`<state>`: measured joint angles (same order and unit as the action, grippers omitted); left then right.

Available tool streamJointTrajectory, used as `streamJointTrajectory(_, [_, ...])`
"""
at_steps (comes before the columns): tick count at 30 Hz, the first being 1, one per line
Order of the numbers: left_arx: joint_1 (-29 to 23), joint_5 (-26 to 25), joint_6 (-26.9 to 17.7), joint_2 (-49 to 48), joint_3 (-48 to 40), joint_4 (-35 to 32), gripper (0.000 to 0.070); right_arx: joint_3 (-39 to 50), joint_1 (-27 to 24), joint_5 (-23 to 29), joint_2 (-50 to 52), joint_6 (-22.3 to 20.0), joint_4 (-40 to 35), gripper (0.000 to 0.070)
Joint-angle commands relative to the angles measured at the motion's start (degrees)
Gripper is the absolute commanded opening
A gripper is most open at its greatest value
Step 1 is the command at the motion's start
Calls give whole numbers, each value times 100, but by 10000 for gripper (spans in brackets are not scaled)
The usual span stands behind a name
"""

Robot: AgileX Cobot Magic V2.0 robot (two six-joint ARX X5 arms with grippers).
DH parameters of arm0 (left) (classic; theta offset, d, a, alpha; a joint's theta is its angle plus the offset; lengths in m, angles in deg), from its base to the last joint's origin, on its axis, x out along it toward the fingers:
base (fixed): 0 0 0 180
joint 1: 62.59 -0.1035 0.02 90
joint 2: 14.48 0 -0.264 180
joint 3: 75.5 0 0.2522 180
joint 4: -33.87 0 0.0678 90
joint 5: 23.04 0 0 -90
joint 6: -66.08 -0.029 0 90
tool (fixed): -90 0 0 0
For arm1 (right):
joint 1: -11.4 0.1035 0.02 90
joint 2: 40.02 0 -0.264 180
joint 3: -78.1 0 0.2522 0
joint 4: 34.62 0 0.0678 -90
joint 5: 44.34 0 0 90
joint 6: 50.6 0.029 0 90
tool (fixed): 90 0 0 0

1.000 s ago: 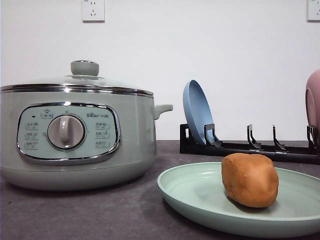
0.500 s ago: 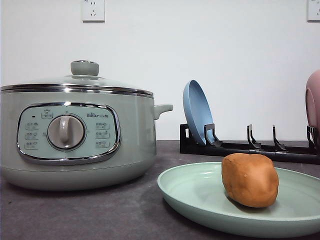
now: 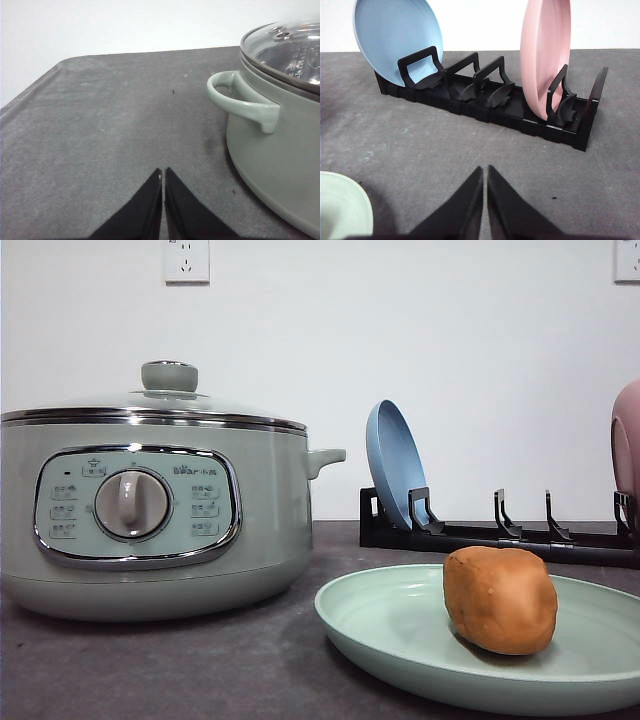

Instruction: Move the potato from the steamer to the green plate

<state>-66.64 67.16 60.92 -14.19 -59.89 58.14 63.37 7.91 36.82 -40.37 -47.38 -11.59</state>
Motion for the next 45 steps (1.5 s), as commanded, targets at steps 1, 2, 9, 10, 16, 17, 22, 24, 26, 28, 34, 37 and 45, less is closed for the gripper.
streamJointTrajectory(1, [0,10,26,-11,-116,31,0,33,-13,-9,14,-24,-23,1])
streamJointTrajectory(2, [0,10,26,-11,-116,31,0,33,-13,-9,14,-24,-24,1])
streamJointTrajectory(9, [0,10,26,-11,-116,31,0,33,-13,-9,14,-24,-24,1])
streamJointTrajectory(10, [0,10,26,-11,-116,31,0,33,-13,-9,14,-24,-23,1])
streamJointTrajectory(16, [0,10,26,-11,-116,31,0,33,-13,-9,14,-24,-23,1])
streamJointTrajectory(17, [0,10,26,-11,-116,31,0,33,-13,-9,14,-24,-23,1])
streamJointTrajectory(22, [0,10,26,-11,-116,31,0,33,-13,-9,14,-24,-23,1])
streamJointTrajectory(24, [0,10,26,-11,-116,31,0,33,-13,-9,14,-24,-23,1])
streamJointTrajectory(26, [0,10,26,-11,-116,31,0,33,-13,-9,14,-24,-23,1])
streamJointTrajectory(28, [0,10,26,-11,-116,31,0,33,-13,-9,14,-24,-23,1])
streamJointTrajectory(34, [0,10,26,-11,-116,31,0,33,-13,-9,14,-24,-23,1])
streamJointTrajectory(37, [0,10,26,-11,-116,31,0,33,-13,-9,14,-24,-23,1])
streamJointTrajectory(45, [0,10,26,-11,-116,31,0,33,-13,-9,14,-24,-23,1])
